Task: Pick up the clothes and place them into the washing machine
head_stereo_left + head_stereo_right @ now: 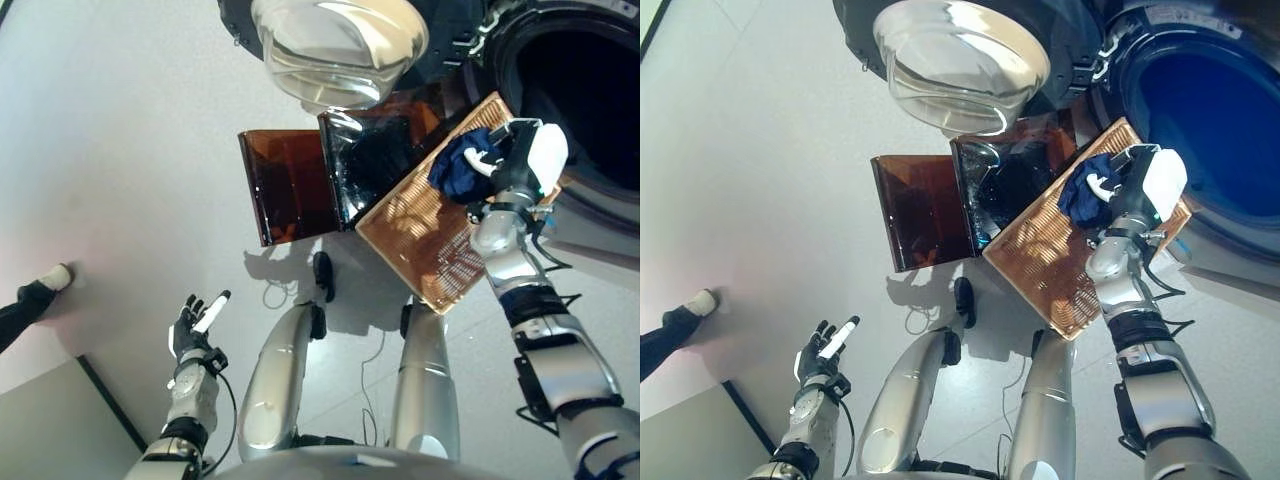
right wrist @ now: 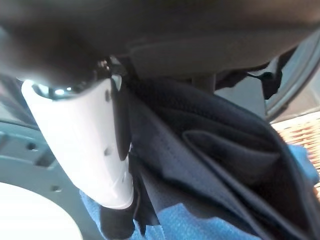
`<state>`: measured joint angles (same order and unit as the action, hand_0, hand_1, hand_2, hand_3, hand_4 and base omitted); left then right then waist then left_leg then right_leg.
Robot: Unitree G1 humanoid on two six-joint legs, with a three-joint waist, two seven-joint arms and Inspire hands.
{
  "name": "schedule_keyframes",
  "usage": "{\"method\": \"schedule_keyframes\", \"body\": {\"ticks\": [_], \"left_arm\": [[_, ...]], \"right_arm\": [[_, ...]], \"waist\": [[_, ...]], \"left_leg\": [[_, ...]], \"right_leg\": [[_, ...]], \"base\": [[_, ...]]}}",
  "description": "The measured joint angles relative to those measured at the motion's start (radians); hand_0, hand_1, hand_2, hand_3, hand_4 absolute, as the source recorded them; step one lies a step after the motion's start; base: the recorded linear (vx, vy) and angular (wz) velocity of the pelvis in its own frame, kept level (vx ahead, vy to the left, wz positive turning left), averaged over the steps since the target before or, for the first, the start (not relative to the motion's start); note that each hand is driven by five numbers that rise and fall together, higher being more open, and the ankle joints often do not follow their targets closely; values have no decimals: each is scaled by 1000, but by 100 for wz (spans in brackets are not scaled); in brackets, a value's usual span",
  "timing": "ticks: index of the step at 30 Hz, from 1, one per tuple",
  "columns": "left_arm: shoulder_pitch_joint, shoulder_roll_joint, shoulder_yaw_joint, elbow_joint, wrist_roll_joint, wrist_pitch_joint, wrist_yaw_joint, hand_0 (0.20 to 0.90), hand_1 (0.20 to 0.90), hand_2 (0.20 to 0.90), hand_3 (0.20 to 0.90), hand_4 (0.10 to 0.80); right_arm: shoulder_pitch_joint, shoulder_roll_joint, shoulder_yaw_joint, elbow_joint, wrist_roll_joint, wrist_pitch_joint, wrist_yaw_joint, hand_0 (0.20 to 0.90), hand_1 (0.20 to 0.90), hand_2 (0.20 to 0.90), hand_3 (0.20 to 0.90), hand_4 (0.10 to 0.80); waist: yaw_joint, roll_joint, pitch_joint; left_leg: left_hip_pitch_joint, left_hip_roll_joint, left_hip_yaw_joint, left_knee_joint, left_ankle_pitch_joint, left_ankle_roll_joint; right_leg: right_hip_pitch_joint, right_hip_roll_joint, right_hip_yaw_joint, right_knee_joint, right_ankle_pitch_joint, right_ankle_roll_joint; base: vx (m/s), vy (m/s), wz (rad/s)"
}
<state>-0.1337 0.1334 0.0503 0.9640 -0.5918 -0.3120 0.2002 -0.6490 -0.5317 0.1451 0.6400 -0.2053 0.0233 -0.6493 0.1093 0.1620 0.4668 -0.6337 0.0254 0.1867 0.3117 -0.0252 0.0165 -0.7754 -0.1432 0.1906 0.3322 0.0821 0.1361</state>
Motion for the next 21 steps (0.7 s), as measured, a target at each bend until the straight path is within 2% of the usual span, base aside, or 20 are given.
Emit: {"method": "schedule_keyframes", "body": {"ticks": [10, 15, 21], "left_arm": [[-3, 2, 49, 77, 33, 23, 18, 900, 900, 900, 900, 800], [-2, 2, 65, 89, 33, 23, 22, 900, 900, 900, 900, 800], [-2, 2, 65, 93, 32, 24, 22, 900, 900, 900, 900, 800]], "right_arm": [[100, 72, -37, -128, 48, -75, 3, 200, 200, 200, 200, 300], [127, 108, -79, -138, 179, -148, -6, 200, 200, 200, 200, 300], [127, 175, -191, -138, 539, -296, -1, 200, 200, 200, 200, 300]], "waist": [[-1, -33, -15], [-5, -33, -16], [-10, -32, -16]], "left_leg": [[24, 6, -2, 3, -5, 0], [27, 7, 1, 2, -5, 0], [35, 9, 13, 2, -7, -1]], "right_leg": [[36, 2, -9, -21, 5, -3], [37, 2, -7, -24, 7, -4], [37, 5, 2, -23, 8, -4]], "base": [[14, -2, -1], [3, 1, -1], [3, 4, -6]]}}
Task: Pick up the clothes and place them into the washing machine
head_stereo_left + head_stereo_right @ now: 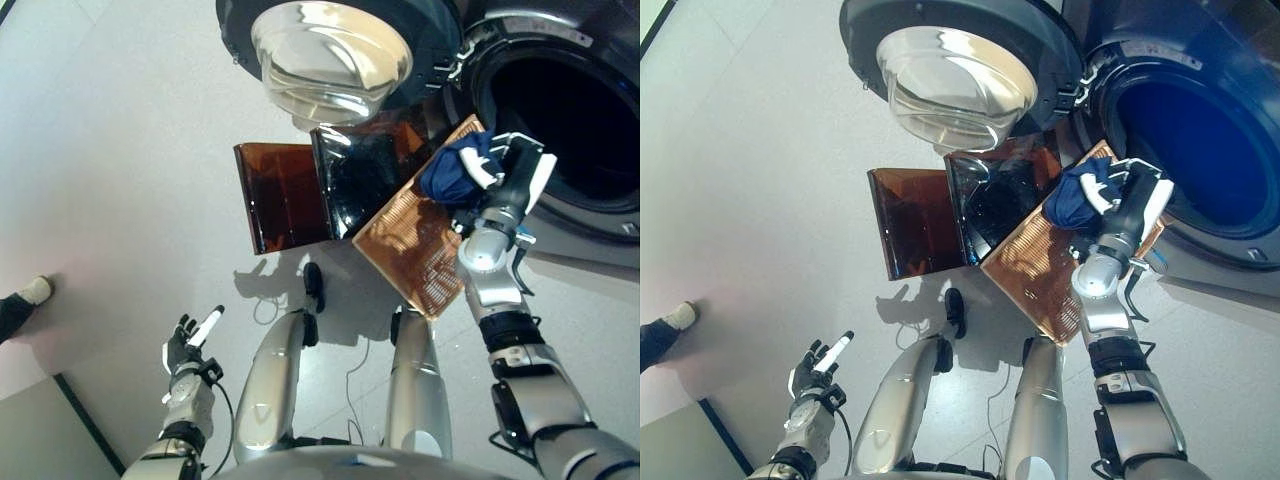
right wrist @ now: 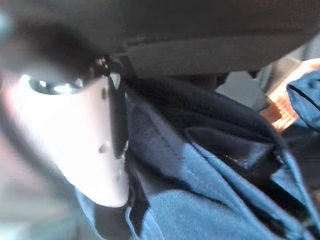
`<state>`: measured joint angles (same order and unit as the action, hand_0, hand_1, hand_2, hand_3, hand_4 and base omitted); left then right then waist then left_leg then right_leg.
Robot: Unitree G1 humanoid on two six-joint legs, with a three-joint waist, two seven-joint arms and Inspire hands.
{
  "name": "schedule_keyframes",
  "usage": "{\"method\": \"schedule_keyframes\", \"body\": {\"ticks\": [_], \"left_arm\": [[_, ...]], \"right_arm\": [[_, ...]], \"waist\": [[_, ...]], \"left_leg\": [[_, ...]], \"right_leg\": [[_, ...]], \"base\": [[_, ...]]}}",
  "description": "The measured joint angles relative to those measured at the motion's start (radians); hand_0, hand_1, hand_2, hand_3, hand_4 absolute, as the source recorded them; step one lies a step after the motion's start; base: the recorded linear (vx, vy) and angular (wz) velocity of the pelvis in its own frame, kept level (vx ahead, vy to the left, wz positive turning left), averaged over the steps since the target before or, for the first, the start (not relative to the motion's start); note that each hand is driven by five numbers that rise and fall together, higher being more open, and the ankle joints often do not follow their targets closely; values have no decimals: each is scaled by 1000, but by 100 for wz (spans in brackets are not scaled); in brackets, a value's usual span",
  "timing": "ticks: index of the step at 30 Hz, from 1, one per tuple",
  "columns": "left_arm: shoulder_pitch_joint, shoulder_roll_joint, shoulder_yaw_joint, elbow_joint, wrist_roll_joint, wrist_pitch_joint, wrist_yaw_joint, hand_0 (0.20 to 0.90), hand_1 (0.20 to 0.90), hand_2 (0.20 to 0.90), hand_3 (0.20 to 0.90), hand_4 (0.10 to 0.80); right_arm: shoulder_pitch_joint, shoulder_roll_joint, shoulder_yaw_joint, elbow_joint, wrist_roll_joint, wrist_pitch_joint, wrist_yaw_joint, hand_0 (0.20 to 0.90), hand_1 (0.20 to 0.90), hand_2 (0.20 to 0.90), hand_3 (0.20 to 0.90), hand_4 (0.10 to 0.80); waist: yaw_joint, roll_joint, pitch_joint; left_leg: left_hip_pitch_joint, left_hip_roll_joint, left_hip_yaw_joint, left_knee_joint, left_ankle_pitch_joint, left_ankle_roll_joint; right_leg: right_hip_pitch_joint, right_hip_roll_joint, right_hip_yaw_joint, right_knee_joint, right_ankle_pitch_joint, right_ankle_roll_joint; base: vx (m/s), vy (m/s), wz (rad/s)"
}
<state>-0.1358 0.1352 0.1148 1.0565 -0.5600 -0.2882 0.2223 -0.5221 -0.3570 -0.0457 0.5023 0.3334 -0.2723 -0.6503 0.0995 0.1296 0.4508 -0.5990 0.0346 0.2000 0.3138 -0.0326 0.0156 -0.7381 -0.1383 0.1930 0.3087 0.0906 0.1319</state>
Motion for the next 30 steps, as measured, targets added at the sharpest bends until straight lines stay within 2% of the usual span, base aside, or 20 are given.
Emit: {"method": "schedule_keyframes", "body": {"ticks": [5, 7, 12, 16, 18, 26, 30], "left_arm": [[1, 0, 0, 1, -2, 8, -2, 900, 900, 900, 900, 800], [3, 0, 0, 2, -3, 17, -3, 900, 900, 900, 900, 800], [10, -5, -1, 4, -7, 22, -12, 900, 900, 900, 900, 800], [36, -7, -3, 4, -16, 22, -26, 900, 900, 900, 900, 800], [51, -12, -11, 5, -23, 22, -27, 900, 900, 900, 900, 800], [73, -15, -56, 14, -36, 45, -53, 900, 900, 900, 900, 800], [76, -18, -59, 15, -37, 51, -65, 900, 900, 900, 900, 800]], "right_arm": [[0, 13, -68, 3, 269, -82, 46, 200, 200, 200, 200, 300], [0, 15, -83, 6, 321, -99, 59, 200, 200, 200, 200, 300], [-2, 14, -175, 16, 493, -162, 110, 200, 200, 200, 200, 300], [-5, 3, -233, 22, 568, -206, 120, 200, 200, 200, 200, 300], [-30, -30, -262, 36, 620, -212, 121, 200, 200, 200, 200, 300], [-202, -70, -297, 127, 811, -253, 114, 200, 200, 200, 200, 300], [-269, -116, -302, 194, 839, -268, 97, 200, 200, 200, 200, 300]], "waist": [[3, 2, -1], [5, 3, -2], [9, 42, -31], [20, 74, -67], [26, 91, -88], [33, 102, -105], [51, 102, -105]], "left_leg": [[5, 0, 7, 1, 0, 0], [14, 0, 14, 0, -1, 1], [20, -2, 15, 1, -9, -1], [21, -1, 16, 0, -13, -1], [19, -1, 20, -4, -14, 0], [18, -8, 22, -7, -17, 3], [15, -15, 27, -7, -24, 11]], "right_leg": [[1, 1, 7, 1, 2, 1], [6, 1, 13, 1, 2, 1], [16, -1, 15, -4, 2, 1], [15, 0, 15, -9, 2, 2], [14, 0, 16, -16, 4, 4], [11, -2, 29, -23, 6, 9], [10, -10, 39, -36, 12, 18]], "base": [[-2, 3, -2], [0, 9, -8], [0, 0, 0], [-2, -3, -3], [0, 0, 0], [15, 0, -1], [18, -10, -4]]}}
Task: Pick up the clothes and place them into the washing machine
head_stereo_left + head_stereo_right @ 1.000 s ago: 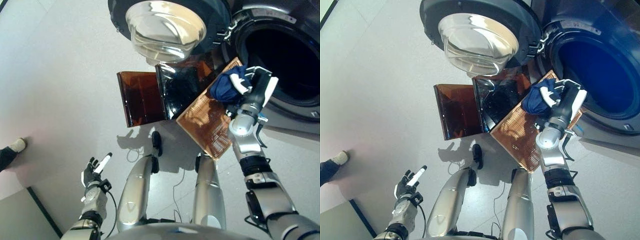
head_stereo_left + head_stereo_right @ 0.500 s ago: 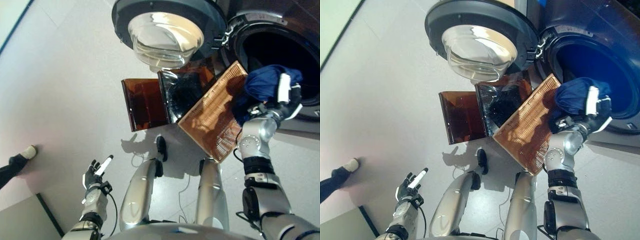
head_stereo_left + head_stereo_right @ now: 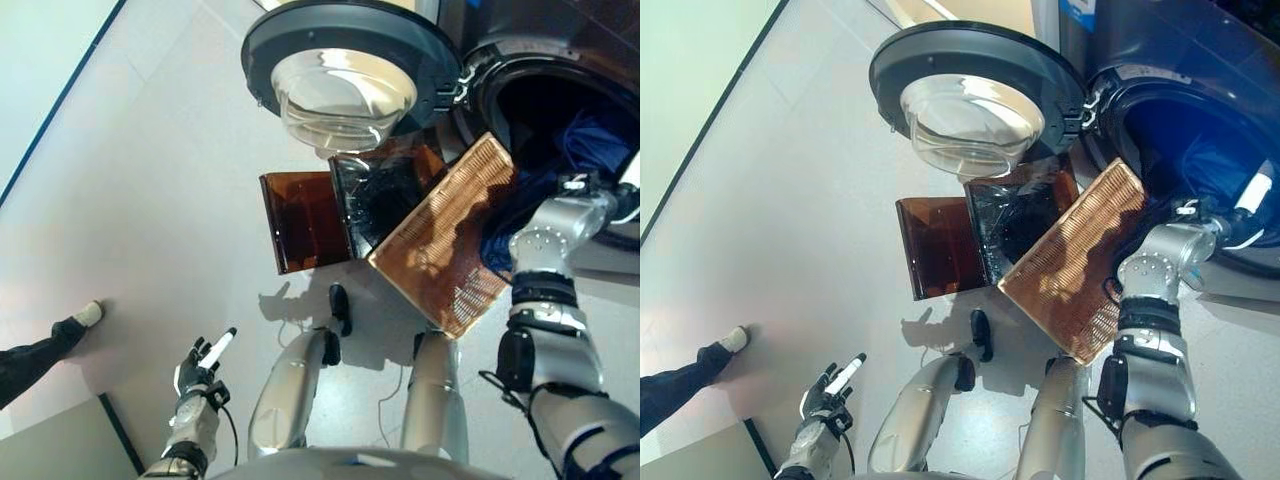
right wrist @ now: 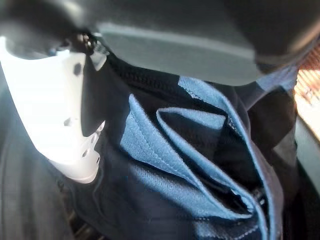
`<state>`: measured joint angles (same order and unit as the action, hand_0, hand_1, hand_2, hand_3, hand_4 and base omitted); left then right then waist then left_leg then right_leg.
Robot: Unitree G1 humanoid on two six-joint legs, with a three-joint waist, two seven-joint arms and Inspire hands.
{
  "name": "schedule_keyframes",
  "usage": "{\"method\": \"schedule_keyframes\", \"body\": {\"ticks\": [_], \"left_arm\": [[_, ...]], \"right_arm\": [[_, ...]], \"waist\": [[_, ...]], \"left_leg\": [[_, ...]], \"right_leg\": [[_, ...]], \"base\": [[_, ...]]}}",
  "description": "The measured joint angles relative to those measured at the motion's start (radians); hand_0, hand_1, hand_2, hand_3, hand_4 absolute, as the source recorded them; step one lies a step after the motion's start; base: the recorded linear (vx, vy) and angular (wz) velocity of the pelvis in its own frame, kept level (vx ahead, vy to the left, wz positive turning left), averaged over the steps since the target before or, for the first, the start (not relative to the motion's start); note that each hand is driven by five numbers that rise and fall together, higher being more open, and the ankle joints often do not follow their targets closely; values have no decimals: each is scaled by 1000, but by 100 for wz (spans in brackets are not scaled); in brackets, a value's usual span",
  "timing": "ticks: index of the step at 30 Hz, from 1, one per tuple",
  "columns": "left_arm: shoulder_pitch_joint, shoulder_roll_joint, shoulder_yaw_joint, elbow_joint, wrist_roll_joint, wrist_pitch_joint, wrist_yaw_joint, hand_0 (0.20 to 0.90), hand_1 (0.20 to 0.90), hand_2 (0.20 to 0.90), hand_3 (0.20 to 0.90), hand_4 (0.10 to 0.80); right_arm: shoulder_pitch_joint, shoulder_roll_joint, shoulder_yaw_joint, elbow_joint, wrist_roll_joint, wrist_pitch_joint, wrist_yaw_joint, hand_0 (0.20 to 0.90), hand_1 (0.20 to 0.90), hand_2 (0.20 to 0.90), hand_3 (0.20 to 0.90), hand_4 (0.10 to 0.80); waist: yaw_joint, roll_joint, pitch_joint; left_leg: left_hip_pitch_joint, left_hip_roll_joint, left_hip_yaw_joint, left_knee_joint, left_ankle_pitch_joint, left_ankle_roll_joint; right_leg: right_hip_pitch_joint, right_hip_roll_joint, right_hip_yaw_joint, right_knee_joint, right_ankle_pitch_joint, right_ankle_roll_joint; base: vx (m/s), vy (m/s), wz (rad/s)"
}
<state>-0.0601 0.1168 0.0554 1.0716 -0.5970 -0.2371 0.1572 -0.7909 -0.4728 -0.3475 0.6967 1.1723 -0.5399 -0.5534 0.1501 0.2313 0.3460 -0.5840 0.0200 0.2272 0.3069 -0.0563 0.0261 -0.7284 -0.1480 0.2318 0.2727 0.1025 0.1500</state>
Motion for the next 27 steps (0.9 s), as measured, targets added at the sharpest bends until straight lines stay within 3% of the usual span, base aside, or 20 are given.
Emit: {"method": "schedule_keyframes", "body": {"ticks": [5, 9, 18, 23, 27], "left_arm": [[6, 2, -28, 0, -4, -1, -6, 900, 900, 900, 900, 800], [6, 0, -39, -1, -4, -1, -25, 900, 900, 900, 900, 800], [6, 4, -78, -1, -5, -6, -46, 900, 900, 900, 900, 800], [7, 1, -103, -2, -10, -12, -54, 900, 900, 900, 900, 800], [8, 0, -115, -4, -29, -12, -55, 900, 900, 900, 900, 800]], "right_arm": [[-98, -87, 14, 117, 26, 6, -20, 200, 200, 200, 200, 300], [-162, -174, 51, 223, 27, 60, -20, 200, 200, 200, 200, 300], [-308, -264, 168, 433, -1, 155, -17, 200, 200, 200, 200, 300], [-398, -343, 214, 451, -15, 172, -11, 200, 200, 200, 200, 300], [-412, -350, 254, 461, -17, 172, -10, 200, 200, 200, 200, 300]], "waist": [[7, 1, -1], [7, 2, -2], [13, 8, -2], [32, 63, -3], [28, 69, -3]], "left_leg": [[-6, -6, 16, 0, -5, 10], [-17, -12, 16, 4, -6, 16], [-19, -17, 24, 0, -7, 17], [-18, -19, 26, -15, -5, 15], [-17, -23, 26, -23, -1, 17]], "right_leg": [[-12, -12, 7, 2, -4, 8], [-16, -13, 8, 0, 0, 19], [-28, -17, 16, -4, 0, 18], [-32, -19, 24, -5, -1, 18], [-37, -18, 26, -5, 2, 23]], "base": [[20, -21, -1], [-5, -14, 4], [-1, -7, -2], [1, 0, -1], [0, 0, 0]]}}
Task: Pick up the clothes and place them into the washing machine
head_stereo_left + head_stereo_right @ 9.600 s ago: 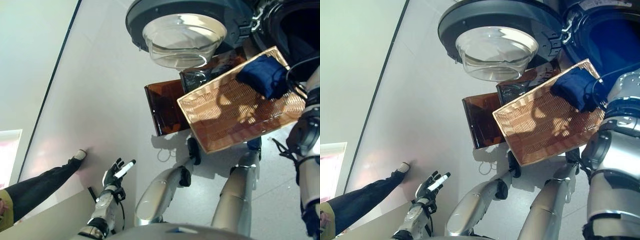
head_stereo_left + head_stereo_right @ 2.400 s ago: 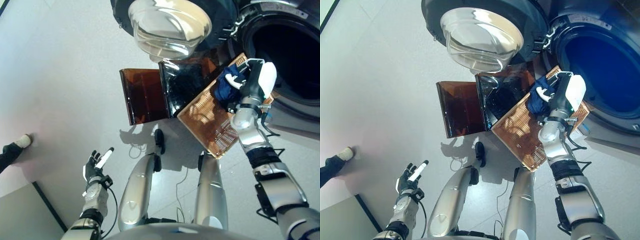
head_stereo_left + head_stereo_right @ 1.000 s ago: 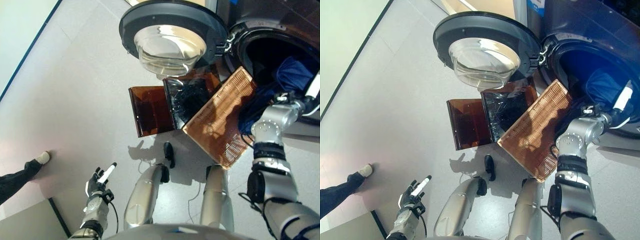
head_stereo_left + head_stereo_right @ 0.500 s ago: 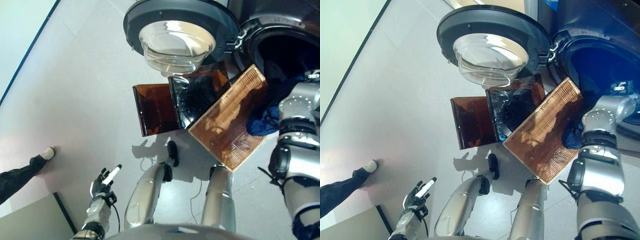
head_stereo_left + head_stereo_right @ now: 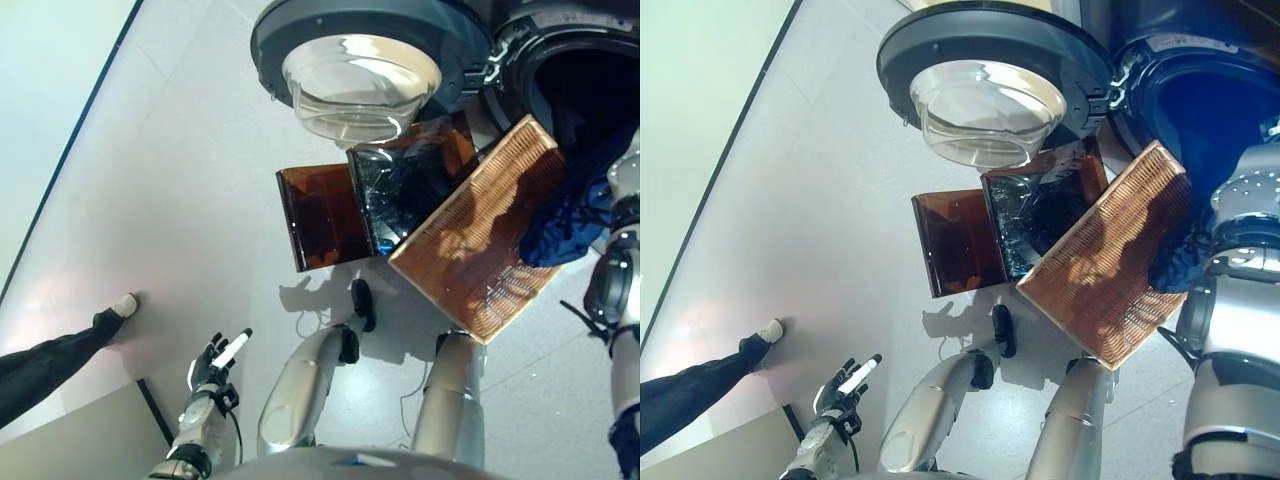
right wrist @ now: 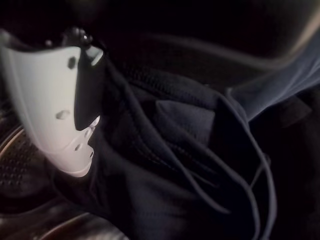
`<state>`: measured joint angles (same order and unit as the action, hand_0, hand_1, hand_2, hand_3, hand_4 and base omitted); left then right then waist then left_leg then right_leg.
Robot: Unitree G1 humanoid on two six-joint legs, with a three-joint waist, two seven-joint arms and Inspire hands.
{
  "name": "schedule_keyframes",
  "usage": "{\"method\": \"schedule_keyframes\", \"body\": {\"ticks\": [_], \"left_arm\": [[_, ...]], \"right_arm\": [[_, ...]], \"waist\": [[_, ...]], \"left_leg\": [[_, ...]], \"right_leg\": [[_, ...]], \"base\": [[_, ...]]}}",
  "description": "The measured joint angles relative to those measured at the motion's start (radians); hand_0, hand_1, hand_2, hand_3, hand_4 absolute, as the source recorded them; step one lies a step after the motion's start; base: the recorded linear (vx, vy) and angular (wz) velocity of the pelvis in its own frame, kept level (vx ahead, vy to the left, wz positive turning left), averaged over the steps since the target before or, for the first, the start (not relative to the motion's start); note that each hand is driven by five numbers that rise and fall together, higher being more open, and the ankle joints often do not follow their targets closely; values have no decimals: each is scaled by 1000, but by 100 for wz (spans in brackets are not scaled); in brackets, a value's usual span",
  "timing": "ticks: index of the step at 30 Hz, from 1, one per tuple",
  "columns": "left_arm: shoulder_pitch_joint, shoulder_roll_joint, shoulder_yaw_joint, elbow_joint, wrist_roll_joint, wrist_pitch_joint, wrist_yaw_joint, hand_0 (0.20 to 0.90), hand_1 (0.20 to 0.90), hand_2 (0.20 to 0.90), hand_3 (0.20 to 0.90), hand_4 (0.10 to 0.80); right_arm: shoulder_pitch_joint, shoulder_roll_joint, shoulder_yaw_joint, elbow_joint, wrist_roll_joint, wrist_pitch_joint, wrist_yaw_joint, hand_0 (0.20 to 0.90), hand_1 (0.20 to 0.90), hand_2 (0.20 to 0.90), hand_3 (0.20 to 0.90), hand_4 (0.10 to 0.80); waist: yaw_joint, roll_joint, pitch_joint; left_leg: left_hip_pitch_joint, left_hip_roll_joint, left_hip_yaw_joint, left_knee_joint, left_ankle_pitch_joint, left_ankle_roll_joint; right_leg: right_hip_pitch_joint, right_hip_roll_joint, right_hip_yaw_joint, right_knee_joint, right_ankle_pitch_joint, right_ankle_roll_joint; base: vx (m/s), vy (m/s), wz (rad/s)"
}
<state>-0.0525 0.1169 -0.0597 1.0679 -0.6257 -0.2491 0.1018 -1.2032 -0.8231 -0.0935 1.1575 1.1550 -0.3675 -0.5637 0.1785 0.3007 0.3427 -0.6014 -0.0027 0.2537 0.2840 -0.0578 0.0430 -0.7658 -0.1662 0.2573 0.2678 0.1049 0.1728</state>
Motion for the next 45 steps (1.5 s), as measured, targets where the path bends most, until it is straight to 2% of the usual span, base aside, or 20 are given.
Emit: {"method": "schedule_keyframes", "body": {"ticks": [3, 5, 6, 25, 34, 37, 41, 45], "left_arm": [[0, -1, -2, 0, -1, 0, -2, 900, 900, 900, 900, 800], [0, -2, -1, 1, -2, 0, -2, 900, 900, 900, 900, 800], [0, -1, -1, 1, -2, -1, -2, 900, 900, 900, 900, 800], [-2, -2, -1, 0, -2, -1, -1, 900, 900, 900, 900, 800], [-4, -2, 0, -2, -2, -1, 6, 900, 900, 900, 900, 800], [-6, -5, 2, -3, -2, -1, 16, 900, 900, 900, 900, 800], [-13, -4, 19, -8, -1, -1, 31, 900, 900, 900, 900, 800], [-16, -9, 22, -11, 2, -3, 33, 900, 900, 900, 900, 800]], "right_arm": [[-10, -5, -1, 0, 1, -1, 0, 200, 200, 200, 200, 300], [-15, -5, -1, 0, 1, -2, 0, 348, 348, 348, 348, 406], [-15, -6, -1, 0, 1, -2, 0, 900, 900, 900, 900, 800], [-16, -12, 7, 3, 0, -1, 0, 900, 900, 900, 900, 800], [18, 5, -29, -45, -82, 22, -19, 900, 900, 900, 900, 800], [106, 32, -64, -152, -154, 26, -37, 900, 900, 900, 900, 800], [332, 173, -118, -426, -319, 24, -68, 900, 900, 900, 900, 800], [434, 263, -104, -510, -443, 25, -78, 900, 900, 900, 900, 800]], "waist": [[-1, 0, 0], [0, 0, 0], [-1, 0, 0], [-2, -2, 2], [-7, -5, 4], [-9, -7, 4], [-32, -33, 15], [-53, -52, 16]], "left_leg": [[-1, -6, 0, -9, 7, 1], [-1, -10, 1, -14, 9, 2], [-1, -10, 1, -14, 9, 2], [-2, -11, 1, -8, 10, 3], [-1, -9, 0, -6, 9, 3], [1, -4, -1, -5, 7, 0], [16, 9, -1, -7, 2, -8], [34, 9, -1, -8, 1, -12]], "right_leg": [[-8, -2, 3, 3, 1, 2], [-11, -3, 5, 4, 1, 3], [-11, -4, 5, 4, 1, 3], [-12, -5, 5, 8, 2, 5], [-11, -1, 6, 11, 2, 4], [-9, 5, 5, 12, -1, 0], [-4, 19, 2, 26, -8, -12], [10, 20, 2, 27, -12, -12]], "base": [[0, 0, 0], [0, 0, 0], [0, 0, 0], [-6, 0, 0], [-9, 0, 0], [-17, -3, -3], [-3, -2, -7], [-5, -1, -5]]}}
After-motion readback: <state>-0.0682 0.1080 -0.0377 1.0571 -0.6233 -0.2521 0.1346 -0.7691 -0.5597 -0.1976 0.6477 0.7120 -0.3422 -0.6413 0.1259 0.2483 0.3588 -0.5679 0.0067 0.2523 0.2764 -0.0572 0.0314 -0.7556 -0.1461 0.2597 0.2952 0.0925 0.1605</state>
